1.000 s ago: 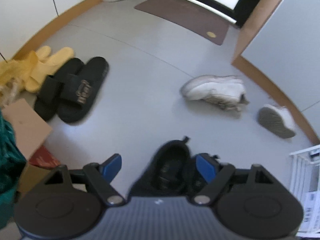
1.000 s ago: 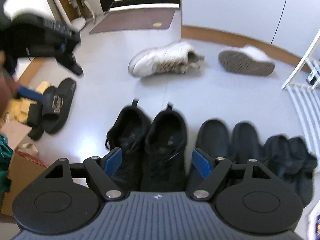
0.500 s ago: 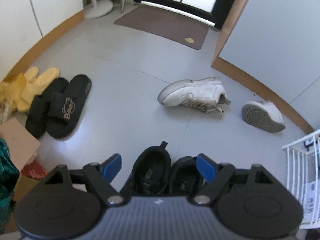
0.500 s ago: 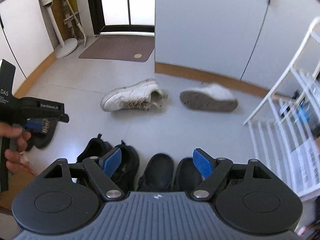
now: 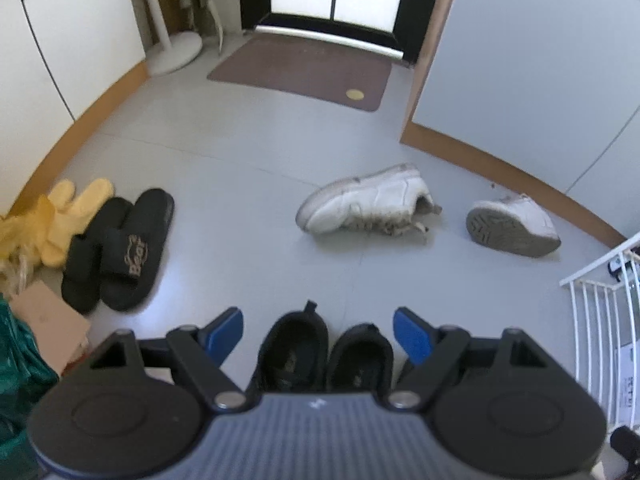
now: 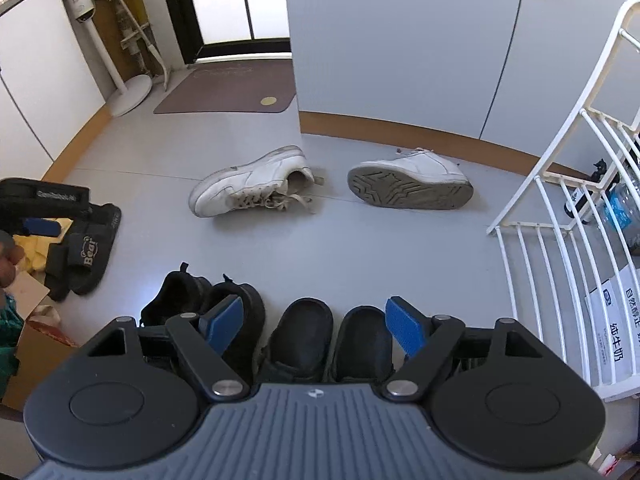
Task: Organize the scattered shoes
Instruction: 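Move the left tool toward the white sneaker lying on its side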
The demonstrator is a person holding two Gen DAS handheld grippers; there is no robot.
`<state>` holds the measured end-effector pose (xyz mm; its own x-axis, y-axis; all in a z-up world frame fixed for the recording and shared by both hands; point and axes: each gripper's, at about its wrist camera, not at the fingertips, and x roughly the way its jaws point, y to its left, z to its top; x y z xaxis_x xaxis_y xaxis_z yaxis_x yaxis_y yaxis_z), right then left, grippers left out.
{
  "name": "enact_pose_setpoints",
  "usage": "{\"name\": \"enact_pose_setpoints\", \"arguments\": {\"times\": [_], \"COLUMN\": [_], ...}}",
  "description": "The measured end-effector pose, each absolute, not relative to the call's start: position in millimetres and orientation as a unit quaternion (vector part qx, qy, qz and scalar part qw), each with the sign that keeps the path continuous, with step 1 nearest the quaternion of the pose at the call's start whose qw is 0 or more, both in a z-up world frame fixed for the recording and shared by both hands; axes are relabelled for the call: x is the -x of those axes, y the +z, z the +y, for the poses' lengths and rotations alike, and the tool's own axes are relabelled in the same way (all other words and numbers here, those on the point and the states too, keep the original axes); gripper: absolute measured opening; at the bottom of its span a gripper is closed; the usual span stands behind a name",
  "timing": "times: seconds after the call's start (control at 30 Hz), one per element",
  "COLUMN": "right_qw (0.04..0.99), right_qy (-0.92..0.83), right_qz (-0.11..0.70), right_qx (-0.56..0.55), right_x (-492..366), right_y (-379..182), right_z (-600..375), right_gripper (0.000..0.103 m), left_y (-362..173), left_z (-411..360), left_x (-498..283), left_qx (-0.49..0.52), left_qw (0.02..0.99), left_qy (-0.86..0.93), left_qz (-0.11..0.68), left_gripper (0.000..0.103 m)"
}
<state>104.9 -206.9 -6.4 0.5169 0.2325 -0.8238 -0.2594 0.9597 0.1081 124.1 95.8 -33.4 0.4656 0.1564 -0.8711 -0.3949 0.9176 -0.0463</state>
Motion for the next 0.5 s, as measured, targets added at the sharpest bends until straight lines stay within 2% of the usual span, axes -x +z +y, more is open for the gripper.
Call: {"name": "enact_pose_setpoints", "arguments": {"times": [0.2,0.5], "right_qw": [0.873,0.861], "right_qy": [0.129,0.129], "right_qz": [0.470,0.492], "right_qx": [0.002,-0.024], "right_x": [-114,-123], "right_y": [-15,-28], "right_z": [-204,-207], "right_gripper": [0.083,0.083], "left_y": [-51,-86], "left_z": [100,109], "left_x": [-135,-180], "left_qx": [0.149,0.131], "left_qw": [0.847,0.846], "left_qy": [0.136,0.125], "left_qz": [0.492,0.502], "left_gripper": [0.084,0.084]}}
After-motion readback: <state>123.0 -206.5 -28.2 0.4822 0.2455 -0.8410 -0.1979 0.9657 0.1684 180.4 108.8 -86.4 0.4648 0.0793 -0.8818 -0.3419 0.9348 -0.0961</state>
